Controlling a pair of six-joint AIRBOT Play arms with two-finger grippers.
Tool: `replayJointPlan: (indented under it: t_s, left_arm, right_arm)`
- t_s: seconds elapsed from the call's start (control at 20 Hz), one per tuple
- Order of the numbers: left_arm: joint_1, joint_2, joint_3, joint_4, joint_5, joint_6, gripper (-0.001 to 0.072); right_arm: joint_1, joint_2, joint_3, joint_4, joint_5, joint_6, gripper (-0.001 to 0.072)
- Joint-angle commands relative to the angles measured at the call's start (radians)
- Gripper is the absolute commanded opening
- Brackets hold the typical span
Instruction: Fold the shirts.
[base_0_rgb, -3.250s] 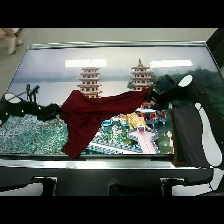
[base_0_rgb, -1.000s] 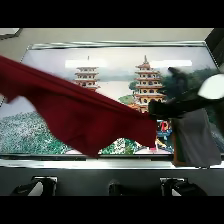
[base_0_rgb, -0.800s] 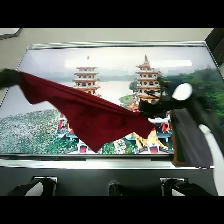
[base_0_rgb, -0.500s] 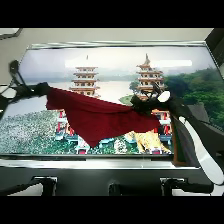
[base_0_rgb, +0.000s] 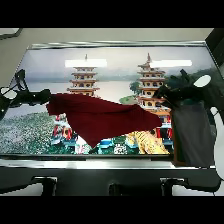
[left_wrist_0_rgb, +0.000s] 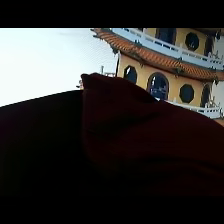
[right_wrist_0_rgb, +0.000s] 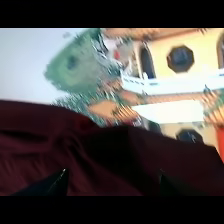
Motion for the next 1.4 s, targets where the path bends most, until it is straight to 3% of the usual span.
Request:
replayJointPlan:
  t_s: [0.0, 0.25, 0.45, 0.55, 0.7, 0.75, 0.8, 0.85, 0.9, 0.95, 1.1, 1.35]
  left_arm:
    - [0.017, 0.000, 0.000, 0.000, -0.100, 0.005, 0.0028]
    - [0.017, 0.000, -0.001, 0.000, -0.147, 0.006, 0.0028]
    - [0.017, 0.000, -0.001, 0.000, -0.150, 0.006, 0.0028]
    - [0.017, 0.000, -0.001, 0.000, -0.150, 0.006, 0.0028]
    - [0.017, 0.000, -0.001, 0.000, -0.150, 0.032, 0.0028]
    - [0.017, 0.000, -0.001, 0.000, -0.150, 0.032, 0.0028]
    - [0.017, 0.000, -0.001, 0.000, -0.150, 0.031, 0.0028]
    - [0.017, 0.000, -0.001, -0.001, -0.150, 0.031, 0.0028]
    - [0.017, 0.000, -0.001, -0.001, -0.153, 0.032, 0.0028]
    - [0.017, 0.000, -0.001, -0.001, -0.159, 0.032, 0.0028]
    - [0.018, 0.023, 0.014, -0.001, -0.167, 0.055, 0.0028]
    - [0.024, 0.194, 0.261, -0.001, -0.130, 0.071, 0.0027]
  right_arm:
    - [-0.012, 0.063, -0.115, -0.080, 0.276, -0.041, 0.0658]
    - [0.300, 0.135, -0.524, 0.115, -0.103, -0.031, 0.0657]
    - [0.451, 0.106, -0.559, 0.152, -0.363, 0.064, 0.0657]
    - [0.468, 0.101, -0.559, 0.154, -0.486, 0.089, 0.0590]
    - [0.468, 0.095, -0.559, 0.155, -0.611, 0.156, 0.0580]
    - [0.468, 0.090, -0.559, 0.156, -0.627, 0.182, 0.0501]
    - [0.468, 0.088, -0.559, 0.157, -0.631, 0.195, 0.0374]
    - [0.468, 0.085, -0.559, 0.157, -0.633, 0.204, 0.0148]
    - [0.468, 0.085, -0.559, 0.154, -0.637, 0.204, 0.0041]
    - [0.467, 0.088, -0.554, 0.151, -0.634, 0.195, 0.0039]
    - [0.467, 0.164, -0.493, 0.016, -0.575, 0.151, 0.0038]
    - [0.467, 0.465, -0.170, -0.601, -0.503, 0.289, 0.0037]
